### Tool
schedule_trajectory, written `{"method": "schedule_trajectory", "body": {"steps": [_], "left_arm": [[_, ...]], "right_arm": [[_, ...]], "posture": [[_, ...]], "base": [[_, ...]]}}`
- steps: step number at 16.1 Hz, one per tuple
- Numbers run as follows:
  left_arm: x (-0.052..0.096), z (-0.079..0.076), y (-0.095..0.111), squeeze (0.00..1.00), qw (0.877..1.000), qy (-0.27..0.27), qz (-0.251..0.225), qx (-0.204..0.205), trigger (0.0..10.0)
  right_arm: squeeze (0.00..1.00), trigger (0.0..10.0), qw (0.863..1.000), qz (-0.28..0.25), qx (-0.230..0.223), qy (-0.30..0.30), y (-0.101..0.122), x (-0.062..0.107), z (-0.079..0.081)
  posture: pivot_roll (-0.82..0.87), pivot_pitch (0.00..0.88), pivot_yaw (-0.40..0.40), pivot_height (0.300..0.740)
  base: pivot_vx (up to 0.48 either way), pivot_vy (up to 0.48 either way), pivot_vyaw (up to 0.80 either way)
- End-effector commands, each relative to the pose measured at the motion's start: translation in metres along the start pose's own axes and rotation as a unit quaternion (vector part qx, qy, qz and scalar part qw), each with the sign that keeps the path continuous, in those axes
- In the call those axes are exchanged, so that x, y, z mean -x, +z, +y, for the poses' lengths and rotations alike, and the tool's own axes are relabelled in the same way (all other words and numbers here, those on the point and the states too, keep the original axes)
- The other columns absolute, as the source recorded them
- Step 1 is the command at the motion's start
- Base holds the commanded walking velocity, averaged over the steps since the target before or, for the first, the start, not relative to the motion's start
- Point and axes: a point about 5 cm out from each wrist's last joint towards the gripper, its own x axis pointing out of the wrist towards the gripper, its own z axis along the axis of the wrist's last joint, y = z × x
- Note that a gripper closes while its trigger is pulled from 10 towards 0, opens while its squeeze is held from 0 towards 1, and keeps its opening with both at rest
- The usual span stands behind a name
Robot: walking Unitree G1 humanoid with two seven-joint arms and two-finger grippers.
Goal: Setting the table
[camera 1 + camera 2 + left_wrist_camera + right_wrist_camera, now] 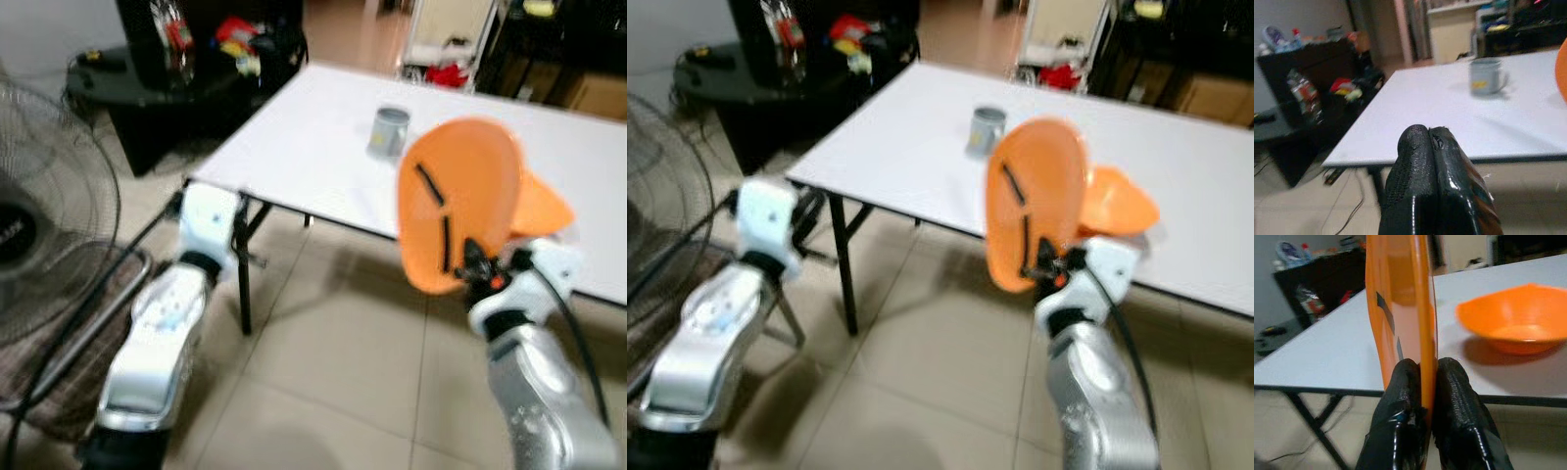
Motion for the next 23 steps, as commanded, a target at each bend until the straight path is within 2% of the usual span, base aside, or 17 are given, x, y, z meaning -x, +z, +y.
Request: {"method": "schedule_trajectory", "body": {"steps": [1, 5, 8, 16, 19, 23], "left_arm": [[0.0, -0.003, 0.003, 0.0, 1.0, -0.01, -0.004, -0.002, 10.0], [0.002, -0.004, 0.003, 0.0, 1.0, -0.016, -0.008, -0.005, 10.0], [0.005, -0.005, 0.001, 0.0, 0.999, -0.032, -0.001, 0.014, 10.0], [0.006, -0.001, 0.0, 0.0, 0.999, -0.033, 0.0, 0.01, 10.0], [0.008, 0.006, 0.002, 0.0, 1.0, -0.024, -0.001, 0.005, 10.0], [0.009, 0.011, 0.001, 0.0, 1.0, -0.013, 0.0, 0.001, 10.0]], "right_arm": [[0.0, 10.0, 1.0, -0.025, -0.007, 0.017, 0.009, 0.002, 0.005], [0.0, 10.0, 1.0, -0.01, -0.016, 0.014, 0.003, 0.006, 0.005], [0.0, 10.0, 0.999, 0.008, -0.021, 0.035, -0.003, 0.005, 0.008], [0.0, 10.0, 0.994, 0.006, -0.047, 0.095, 0.002, -0.003, 0.02], [0.0, 10.0, 0.99, 0.027, -0.08, 0.113, -0.001, -0.006, 0.023], [0.0, 10.0, 0.988, 0.041, -0.073, 0.131, -0.003, -0.008, 0.025]], "posture": [[0.04, 0.0, -0.035, 0.74], [0.05, 0.0, -0.034, 0.74], [0.04, 0.0, -0.025, 0.74], [0.06, 0.0, -0.043, 0.74], [0.07, 0.0, -0.054, 0.74], [0.09, 0.0, -0.072, 0.74]], "base": [[0.0, 0.0, 0.0], [0.0, 0.0, 0.0], [0.162, 0.0, 0.0], [0.375, 0.0, 0.0], [0.355, 0.0, 0.0], [0.352, 0.0, 0.0]]}}
